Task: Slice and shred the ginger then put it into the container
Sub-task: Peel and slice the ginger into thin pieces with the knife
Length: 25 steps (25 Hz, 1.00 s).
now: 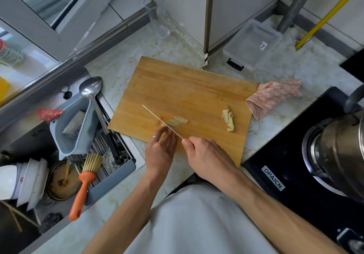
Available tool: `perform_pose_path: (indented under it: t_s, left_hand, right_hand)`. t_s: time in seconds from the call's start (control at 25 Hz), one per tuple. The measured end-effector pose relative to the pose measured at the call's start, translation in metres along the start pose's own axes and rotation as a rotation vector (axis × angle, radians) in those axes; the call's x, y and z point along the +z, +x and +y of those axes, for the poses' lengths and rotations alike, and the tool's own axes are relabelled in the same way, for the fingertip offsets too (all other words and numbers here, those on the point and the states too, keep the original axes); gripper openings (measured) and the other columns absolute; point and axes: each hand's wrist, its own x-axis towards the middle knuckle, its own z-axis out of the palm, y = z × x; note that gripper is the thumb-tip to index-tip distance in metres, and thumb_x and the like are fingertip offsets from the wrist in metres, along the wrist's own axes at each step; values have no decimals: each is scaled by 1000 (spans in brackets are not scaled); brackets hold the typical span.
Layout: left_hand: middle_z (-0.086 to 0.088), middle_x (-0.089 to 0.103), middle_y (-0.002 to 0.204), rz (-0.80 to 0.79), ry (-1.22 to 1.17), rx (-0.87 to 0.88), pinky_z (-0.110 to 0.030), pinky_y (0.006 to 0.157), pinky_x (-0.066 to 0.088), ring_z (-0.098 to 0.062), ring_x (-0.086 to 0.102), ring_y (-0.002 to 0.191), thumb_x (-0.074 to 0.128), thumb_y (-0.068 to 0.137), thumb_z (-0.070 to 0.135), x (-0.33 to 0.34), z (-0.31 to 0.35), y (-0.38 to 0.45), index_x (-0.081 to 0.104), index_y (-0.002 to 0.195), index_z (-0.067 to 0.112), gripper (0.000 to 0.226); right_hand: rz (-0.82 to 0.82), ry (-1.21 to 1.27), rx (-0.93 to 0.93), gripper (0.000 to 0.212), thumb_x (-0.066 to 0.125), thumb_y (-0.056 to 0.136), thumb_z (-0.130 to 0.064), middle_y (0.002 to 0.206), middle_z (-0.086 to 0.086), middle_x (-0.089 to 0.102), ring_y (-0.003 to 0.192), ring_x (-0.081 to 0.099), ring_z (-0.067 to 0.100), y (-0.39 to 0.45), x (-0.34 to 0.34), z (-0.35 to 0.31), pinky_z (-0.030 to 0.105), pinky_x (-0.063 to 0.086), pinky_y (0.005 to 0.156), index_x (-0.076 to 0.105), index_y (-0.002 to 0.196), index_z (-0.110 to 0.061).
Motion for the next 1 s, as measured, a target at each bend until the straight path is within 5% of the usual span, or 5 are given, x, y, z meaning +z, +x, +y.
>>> perform_pose_path:
  t_s: [0.32, 0.72, 1.0]
  left_hand:
    - [-4, 66, 128, -10, -51, 3, -36, 63, 56, -23, 71, 88, 63, 93, 27, 3, -3, -2, 78, 99, 13, 22]
    - [-6, 69, 123, 41, -48, 31, -20, 65, 46, -21, 71, 84, 58, 92, 29, 3, 1, -1, 79, 95, 11, 28]
    - [-1, 67, 121, 70, -107, 59, -36, 61, 58, -19, 71, 81, 70, 90, 14, 8, -7, -4, 77, 100, 7, 14]
  right_hand:
    - [-26, -4, 29, 44, 31, 106, -48, 65, -4, 47, 60, 43, 22, 4, -2, -2, 36, 30, 53, 34, 68, -25]
    - [-46, -8, 32, 43, 32, 106, -47, 70, -2, 50, 63, 45, 24, 15, 0, -7, 34, 30, 54, 35, 69, -25]
    - [-72, 82, 29, 46, 35, 107, -43, 61, -5, 39, 57, 34, 16, 12, -9, 0, 32, 26, 48, 33, 65, -25]
